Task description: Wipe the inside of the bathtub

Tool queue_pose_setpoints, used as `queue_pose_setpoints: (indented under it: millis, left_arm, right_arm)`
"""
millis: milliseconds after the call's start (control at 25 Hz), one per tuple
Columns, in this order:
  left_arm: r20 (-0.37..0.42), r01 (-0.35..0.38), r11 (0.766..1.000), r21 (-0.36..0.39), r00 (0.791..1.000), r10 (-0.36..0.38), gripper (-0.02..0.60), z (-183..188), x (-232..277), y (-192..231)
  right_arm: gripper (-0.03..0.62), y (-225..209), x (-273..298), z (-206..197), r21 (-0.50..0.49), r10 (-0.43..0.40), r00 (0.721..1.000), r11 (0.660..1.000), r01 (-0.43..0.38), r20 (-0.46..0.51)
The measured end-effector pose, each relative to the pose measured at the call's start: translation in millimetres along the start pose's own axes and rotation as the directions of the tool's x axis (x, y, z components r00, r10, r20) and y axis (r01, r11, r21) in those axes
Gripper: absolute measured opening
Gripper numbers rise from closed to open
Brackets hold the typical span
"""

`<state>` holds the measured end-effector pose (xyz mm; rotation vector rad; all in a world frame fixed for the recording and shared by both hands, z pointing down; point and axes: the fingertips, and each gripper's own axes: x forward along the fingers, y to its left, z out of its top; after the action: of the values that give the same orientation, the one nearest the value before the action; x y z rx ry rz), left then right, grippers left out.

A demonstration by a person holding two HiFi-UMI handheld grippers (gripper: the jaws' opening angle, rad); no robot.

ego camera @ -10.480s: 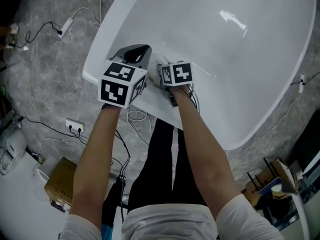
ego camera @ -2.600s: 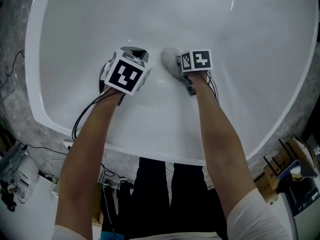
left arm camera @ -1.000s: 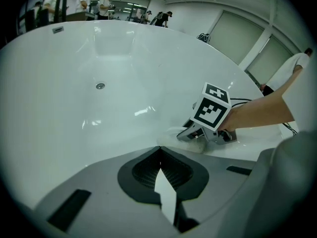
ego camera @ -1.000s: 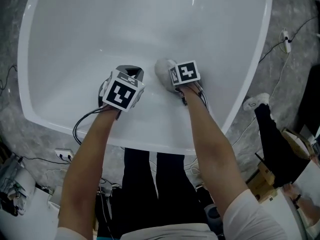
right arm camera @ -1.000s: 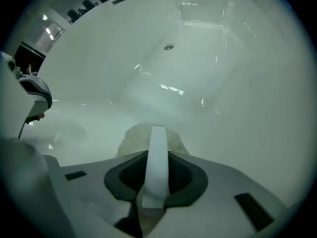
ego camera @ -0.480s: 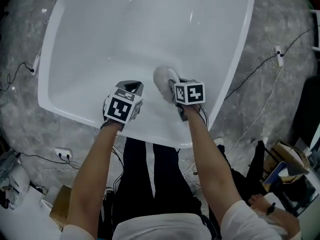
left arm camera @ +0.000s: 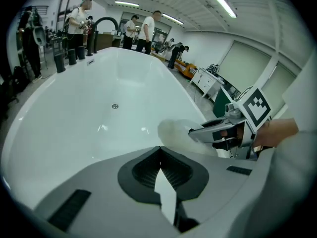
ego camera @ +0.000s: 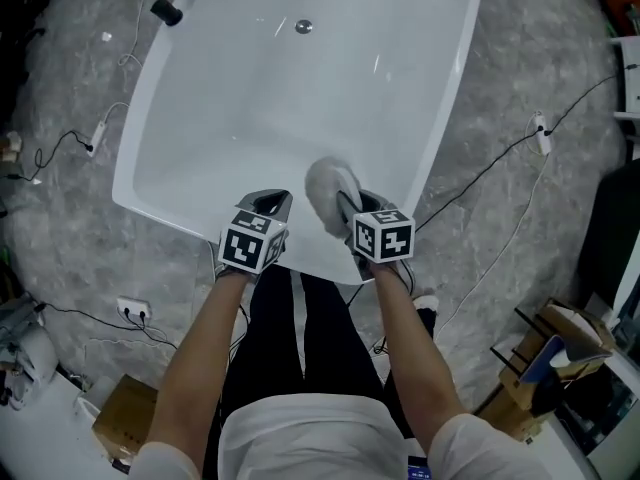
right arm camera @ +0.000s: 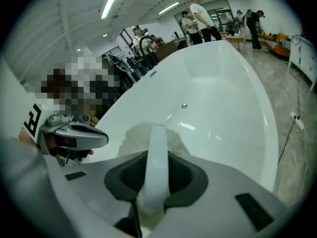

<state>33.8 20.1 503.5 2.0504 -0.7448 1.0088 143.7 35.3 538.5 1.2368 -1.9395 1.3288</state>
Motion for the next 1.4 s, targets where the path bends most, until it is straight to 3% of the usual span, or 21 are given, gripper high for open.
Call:
queue_pose_setpoints:
  millis: [280,520,760,960,1160,1400]
  left_arm:
    - [0.086,0.025,0.999,0.038,0.996,-0.028,0.012,29.5,-61.3,-50.0]
    - [0.214,-0.015,0.998,0.057,0.977,0.003,0.012,48.3,-136.0,-81.2]
    - [0.324,-0.058,0.998,0.029,0.945,0.045,0.012,55.1,-206.2,-94.0]
    - [0.419,-0.074,0.997,0.014,0.906,0.061,0.012,56.7,-258.0,-101.5]
    - [0.467,-0.046,0.998,0.053,0.884,0.016,0.012,55.6,-292.6,-116.3]
    - [0.542,-0.009,0.989,0.145,0.837,-0.072,0.012,71.1,-341.0,-123.0]
  right_arm:
    - [0.094,26.5,-86.8,30.3,-0.052,0.007,0.993,0.999,-0.001,0.120]
    - [0.094,54.4,-165.9,44.3,-0.058,0.036,0.973,0.998,-0.024,0.228]
    - [0.095,97.9,-224.4,50.3,-0.140,0.094,0.950,0.989,-0.054,0.298]
    - [0.095,132.8,-262.4,57.4,-0.195,0.129,0.928,0.979,-0.062,0.350]
    - [0.095,163.4,-302.5,69.8,-0.202,0.128,0.895,0.978,-0.043,0.427]
    - [0.095,195.5,-336.9,81.9,-0.150,0.088,0.842,0.989,-0.009,0.532]
